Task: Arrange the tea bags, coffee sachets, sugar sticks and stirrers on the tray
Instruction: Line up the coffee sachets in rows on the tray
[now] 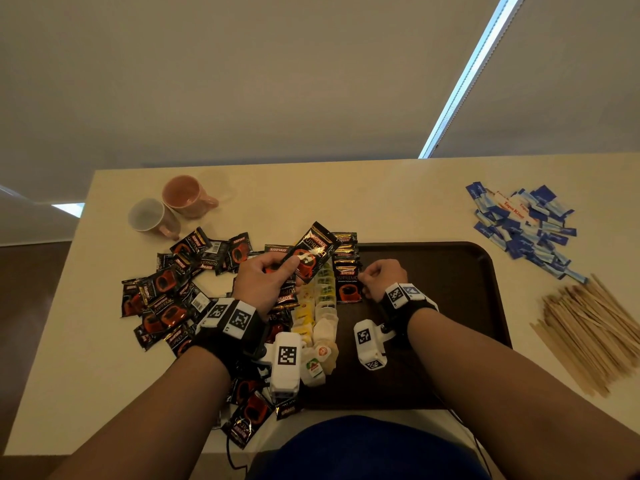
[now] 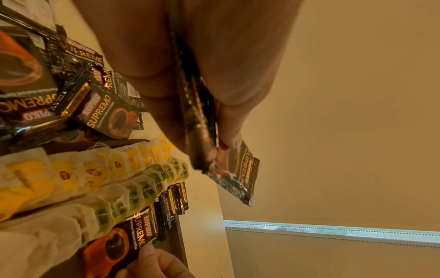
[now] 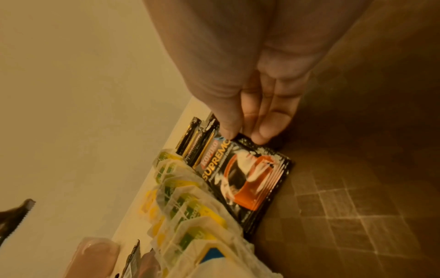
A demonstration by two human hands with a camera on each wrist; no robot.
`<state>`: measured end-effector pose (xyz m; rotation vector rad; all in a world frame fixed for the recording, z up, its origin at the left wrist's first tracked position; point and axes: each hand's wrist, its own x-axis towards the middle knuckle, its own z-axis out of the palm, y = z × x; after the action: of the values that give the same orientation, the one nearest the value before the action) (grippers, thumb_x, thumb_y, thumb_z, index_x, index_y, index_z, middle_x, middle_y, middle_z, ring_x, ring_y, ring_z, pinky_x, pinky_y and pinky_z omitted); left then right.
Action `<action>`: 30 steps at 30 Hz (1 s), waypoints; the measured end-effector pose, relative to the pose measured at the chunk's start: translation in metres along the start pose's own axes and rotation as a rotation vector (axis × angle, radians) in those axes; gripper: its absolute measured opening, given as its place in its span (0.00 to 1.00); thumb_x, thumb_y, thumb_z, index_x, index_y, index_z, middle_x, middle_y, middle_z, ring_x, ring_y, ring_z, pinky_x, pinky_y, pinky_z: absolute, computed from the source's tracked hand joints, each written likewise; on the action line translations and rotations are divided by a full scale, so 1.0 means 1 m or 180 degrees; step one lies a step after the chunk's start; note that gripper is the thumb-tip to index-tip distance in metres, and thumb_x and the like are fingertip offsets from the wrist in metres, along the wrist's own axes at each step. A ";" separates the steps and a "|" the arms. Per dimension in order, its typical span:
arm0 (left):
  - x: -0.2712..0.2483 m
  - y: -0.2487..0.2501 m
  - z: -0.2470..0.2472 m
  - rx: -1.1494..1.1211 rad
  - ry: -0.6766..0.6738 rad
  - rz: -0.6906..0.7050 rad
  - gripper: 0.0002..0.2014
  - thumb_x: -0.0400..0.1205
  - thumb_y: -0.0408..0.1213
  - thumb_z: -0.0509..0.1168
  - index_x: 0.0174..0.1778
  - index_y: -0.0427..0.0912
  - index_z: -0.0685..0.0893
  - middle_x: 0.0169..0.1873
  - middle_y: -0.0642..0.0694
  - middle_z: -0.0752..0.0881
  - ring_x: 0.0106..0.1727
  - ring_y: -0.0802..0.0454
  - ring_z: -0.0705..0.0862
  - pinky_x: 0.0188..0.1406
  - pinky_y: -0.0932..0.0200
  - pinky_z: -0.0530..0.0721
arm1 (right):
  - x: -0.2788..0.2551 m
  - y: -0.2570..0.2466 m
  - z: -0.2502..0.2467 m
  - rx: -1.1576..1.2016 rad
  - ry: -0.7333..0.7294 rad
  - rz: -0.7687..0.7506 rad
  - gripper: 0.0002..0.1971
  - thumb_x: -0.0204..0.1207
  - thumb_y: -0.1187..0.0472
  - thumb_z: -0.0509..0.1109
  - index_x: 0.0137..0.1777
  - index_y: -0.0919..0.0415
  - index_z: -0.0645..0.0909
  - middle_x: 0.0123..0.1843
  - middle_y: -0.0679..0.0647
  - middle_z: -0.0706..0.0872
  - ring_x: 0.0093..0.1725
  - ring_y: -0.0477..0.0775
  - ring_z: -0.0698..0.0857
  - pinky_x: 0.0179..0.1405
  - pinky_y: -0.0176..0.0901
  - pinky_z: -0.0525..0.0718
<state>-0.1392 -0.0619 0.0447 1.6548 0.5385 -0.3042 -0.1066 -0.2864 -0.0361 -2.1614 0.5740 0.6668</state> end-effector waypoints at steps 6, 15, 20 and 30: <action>0.001 -0.002 0.000 -0.0157 -0.0028 -0.0076 0.08 0.82 0.37 0.72 0.51 0.36 0.89 0.32 0.38 0.89 0.29 0.48 0.87 0.41 0.52 0.87 | -0.001 -0.001 -0.001 -0.0103 -0.0003 -0.0083 0.09 0.79 0.58 0.75 0.37 0.54 0.82 0.39 0.56 0.91 0.40 0.51 0.90 0.51 0.47 0.89; 0.001 -0.004 0.000 -0.0055 -0.0023 -0.0016 0.08 0.81 0.40 0.73 0.51 0.38 0.90 0.35 0.39 0.91 0.33 0.47 0.88 0.46 0.47 0.89 | -0.004 -0.002 -0.005 -0.0160 0.0061 -0.0154 0.08 0.79 0.55 0.74 0.39 0.55 0.86 0.40 0.54 0.91 0.45 0.52 0.89 0.56 0.52 0.88; -0.002 0.000 0.005 -0.0138 -0.0008 0.0014 0.08 0.82 0.37 0.73 0.52 0.36 0.90 0.35 0.42 0.91 0.30 0.52 0.88 0.41 0.53 0.89 | -0.017 -0.020 -0.018 0.0177 0.0376 -0.0651 0.08 0.82 0.59 0.69 0.45 0.58 0.89 0.40 0.51 0.90 0.43 0.50 0.89 0.50 0.46 0.89; -0.004 0.008 0.018 -0.0080 0.0000 0.0121 0.04 0.81 0.36 0.73 0.48 0.40 0.90 0.35 0.43 0.91 0.30 0.52 0.89 0.35 0.56 0.90 | -0.058 -0.054 -0.024 0.1620 -0.0580 -0.1135 0.11 0.81 0.60 0.71 0.44 0.67 0.89 0.42 0.67 0.91 0.35 0.56 0.83 0.32 0.41 0.81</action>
<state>-0.1367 -0.0808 0.0508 1.6387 0.5083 -0.2684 -0.1124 -0.2633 0.0436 -1.6463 0.2171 0.4538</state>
